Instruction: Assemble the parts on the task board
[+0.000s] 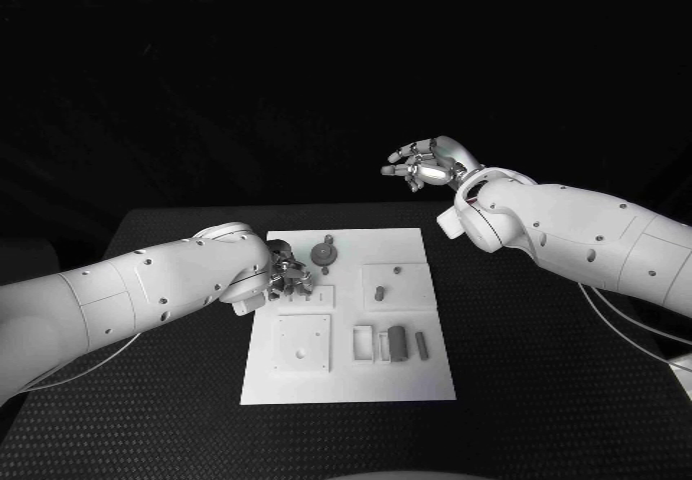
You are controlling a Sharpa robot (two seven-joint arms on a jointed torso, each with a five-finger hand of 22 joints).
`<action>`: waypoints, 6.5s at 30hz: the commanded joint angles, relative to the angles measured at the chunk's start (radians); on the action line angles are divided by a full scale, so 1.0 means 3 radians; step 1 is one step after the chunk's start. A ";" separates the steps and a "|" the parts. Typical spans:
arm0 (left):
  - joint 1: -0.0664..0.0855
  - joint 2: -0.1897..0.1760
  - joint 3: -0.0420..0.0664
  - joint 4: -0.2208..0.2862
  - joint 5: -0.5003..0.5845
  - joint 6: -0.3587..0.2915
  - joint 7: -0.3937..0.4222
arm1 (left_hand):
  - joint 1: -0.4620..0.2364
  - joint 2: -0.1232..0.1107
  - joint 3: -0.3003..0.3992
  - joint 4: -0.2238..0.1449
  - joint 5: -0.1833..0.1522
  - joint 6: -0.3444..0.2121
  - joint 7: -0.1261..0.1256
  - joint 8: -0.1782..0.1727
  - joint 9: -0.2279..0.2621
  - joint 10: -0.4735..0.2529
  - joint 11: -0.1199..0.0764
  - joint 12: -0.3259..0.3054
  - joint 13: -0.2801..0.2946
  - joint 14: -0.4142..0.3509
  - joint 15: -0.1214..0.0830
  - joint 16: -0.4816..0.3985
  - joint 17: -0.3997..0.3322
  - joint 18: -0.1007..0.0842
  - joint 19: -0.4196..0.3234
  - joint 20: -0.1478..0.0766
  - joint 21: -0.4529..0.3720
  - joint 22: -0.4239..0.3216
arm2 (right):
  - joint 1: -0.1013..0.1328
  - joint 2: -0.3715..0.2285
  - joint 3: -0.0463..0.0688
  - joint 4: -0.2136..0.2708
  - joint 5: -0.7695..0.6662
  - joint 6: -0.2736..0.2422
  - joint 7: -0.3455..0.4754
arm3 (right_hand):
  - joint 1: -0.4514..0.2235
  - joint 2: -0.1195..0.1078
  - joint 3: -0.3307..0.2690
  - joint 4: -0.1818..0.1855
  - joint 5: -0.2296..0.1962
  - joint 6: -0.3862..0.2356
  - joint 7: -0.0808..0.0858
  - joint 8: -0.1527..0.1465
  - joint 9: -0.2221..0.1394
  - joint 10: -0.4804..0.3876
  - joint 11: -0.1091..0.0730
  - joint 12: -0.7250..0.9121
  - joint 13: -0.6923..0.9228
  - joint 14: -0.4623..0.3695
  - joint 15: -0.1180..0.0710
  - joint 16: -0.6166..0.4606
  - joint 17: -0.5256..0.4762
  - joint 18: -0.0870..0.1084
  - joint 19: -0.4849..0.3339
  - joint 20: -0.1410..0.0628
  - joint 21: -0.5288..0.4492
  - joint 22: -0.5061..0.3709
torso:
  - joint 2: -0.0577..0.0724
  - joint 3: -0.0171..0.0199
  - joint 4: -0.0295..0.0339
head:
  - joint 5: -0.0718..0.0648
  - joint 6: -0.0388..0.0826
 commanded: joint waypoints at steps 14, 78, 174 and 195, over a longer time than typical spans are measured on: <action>-0.0041 0.0031 -0.0002 -0.0033 -0.0012 0.0057 -0.0024 | -0.0023 -0.0058 0.0057 -0.0025 0.0061 0.0311 -0.0182 -0.0024 0.0275 0.0013 -0.0039 0.0012 -0.0016 0.0065 -0.0142 0.0087 -0.0082 0.0088 0.0074 -0.0168 0.0040 0.0074 | 0.0000 -0.0002 0.0002 0.0010 -0.0005 0.0056 0.0022 | -0.0007 0.0042 -0.0013 -0.0009 -0.0011 -0.0002 0.0075 0.0023 -0.0007 -0.0026 0.0001 0.0018 -0.0010 -0.0018 -0.0010 0.0016 -0.0006 0.0047 -0.0002 0.0029 -0.0023 0.0006 | -0.0001 -0.0001 0.0002 | -0.0014 -0.0021; -0.0041 0.0044 -0.0003 -0.0029 -0.0172 0.0199 -0.0055 | -0.0038 -0.0132 0.0045 -0.0017 0.0330 0.0561 -0.0249 0.0018 0.0455 0.0127 -0.0091 0.0076 -0.0081 0.0008 -0.0178 0.0426 -0.0381 0.0085 0.0090 -0.0178 0.0110 0.0066 | -0.0001 0.0002 0.0002 0.0000 -0.0006 0.0099 0.0011 | -0.0021 0.0056 -0.0025 -0.0020 -0.0010 -0.0007 0.0076 0.0028 -0.0016 -0.0030 0.0002 0.0032 -0.0031 -0.0020 -0.0008 0.0022 -0.0017 0.0047 0.0001 0.0034 -0.0028 0.0007 | -0.0002 0.0001 0.0001 | -0.0005 -0.0062; -0.0042 0.0083 -0.0005 -0.0018 -0.0499 0.0422 -0.0136 | -0.0189 -0.0099 0.0375 -0.0028 0.0433 0.0666 -0.0310 0.0131 0.0594 0.0187 -0.0144 0.0291 -0.0092 -0.0028 -0.0205 0.0798 -0.0663 0.0078 0.0180 -0.0163 0.0180 0.0069 | -0.0005 0.0002 0.0002 -0.0021 -0.0005 0.0150 0.0004 | -0.0023 0.0061 -0.0025 -0.0037 -0.0009 -0.0017 0.0079 0.0033 -0.0031 -0.0040 0.0005 0.0052 -0.0066 -0.0027 -0.0006 0.0029 -0.0037 0.0047 0.0000 0.0037 -0.0038 0.0010 | 0.0000 -0.0002 0.0003 | -0.0009 -0.0102; -0.0039 0.0208 -0.0002 -0.0218 -0.0497 0.0764 -0.0121 | -0.0173 -0.0128 0.0397 -0.0031 0.0403 0.0655 -0.0309 0.0130 0.0601 0.0181 -0.0144 0.0297 -0.0102 -0.0035 -0.0208 0.0813 -0.0688 0.0081 0.0181 -0.0165 0.0184 0.0067 | -0.0010 0.0012 0.0002 -0.0030 -0.0006 0.0168 -0.0004 | -0.0024 0.0061 -0.0026 -0.0041 -0.0009 -0.0021 0.0080 0.0034 -0.0035 -0.0042 0.0006 0.0056 -0.0073 -0.0029 -0.0005 0.0031 -0.0040 0.0047 -0.0001 0.0038 -0.0040 0.0011 | 0.0000 0.0001 0.0001 | -0.0008 -0.0110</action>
